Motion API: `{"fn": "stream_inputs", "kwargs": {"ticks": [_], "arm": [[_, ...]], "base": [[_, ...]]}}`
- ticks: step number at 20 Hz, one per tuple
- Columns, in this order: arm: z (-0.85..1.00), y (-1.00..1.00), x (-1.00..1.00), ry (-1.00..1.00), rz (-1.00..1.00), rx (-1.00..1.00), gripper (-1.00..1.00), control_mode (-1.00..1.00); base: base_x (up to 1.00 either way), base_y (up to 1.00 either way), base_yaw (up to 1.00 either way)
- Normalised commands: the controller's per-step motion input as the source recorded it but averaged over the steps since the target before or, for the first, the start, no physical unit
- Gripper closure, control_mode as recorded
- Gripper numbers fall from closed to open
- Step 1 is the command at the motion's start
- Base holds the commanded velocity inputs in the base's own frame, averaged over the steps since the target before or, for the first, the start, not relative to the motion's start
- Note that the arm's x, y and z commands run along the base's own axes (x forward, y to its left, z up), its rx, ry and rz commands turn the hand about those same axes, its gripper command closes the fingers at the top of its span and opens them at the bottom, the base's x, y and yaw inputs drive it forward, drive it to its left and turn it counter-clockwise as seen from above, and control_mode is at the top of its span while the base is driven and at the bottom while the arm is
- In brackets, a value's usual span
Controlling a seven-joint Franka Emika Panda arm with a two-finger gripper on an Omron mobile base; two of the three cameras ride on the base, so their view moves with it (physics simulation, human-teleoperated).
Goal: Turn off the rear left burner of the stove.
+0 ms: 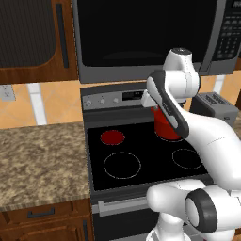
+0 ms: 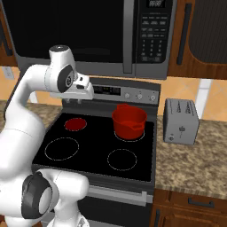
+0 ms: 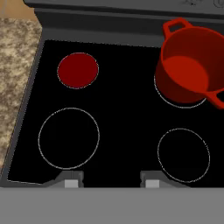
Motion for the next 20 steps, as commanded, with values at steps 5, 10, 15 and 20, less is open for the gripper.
{"fn": "stream_inputs", "kwargs": {"ticks": [5, 10, 15, 20], "arm": [[0.0, 0.23, -0.1, 0.0, 0.03, -0.03, -1.0, -1.0], [-0.04, 0.57, -0.17, 0.0, 0.09, -0.01, -1.0, -1.0], [-0.05, 0.92, -0.2, -0.06, 0.17, 0.0, -1.0, -1.0], [-0.32, 0.54, -0.23, -0.46, 0.12, 0.03, -1.0, -1.0]], "base": [[0.0, 0.0, 0.0], [0.0, 0.0, 0.0], [0.0, 0.0, 0.0], [0.0, 0.0, 0.0]]}}
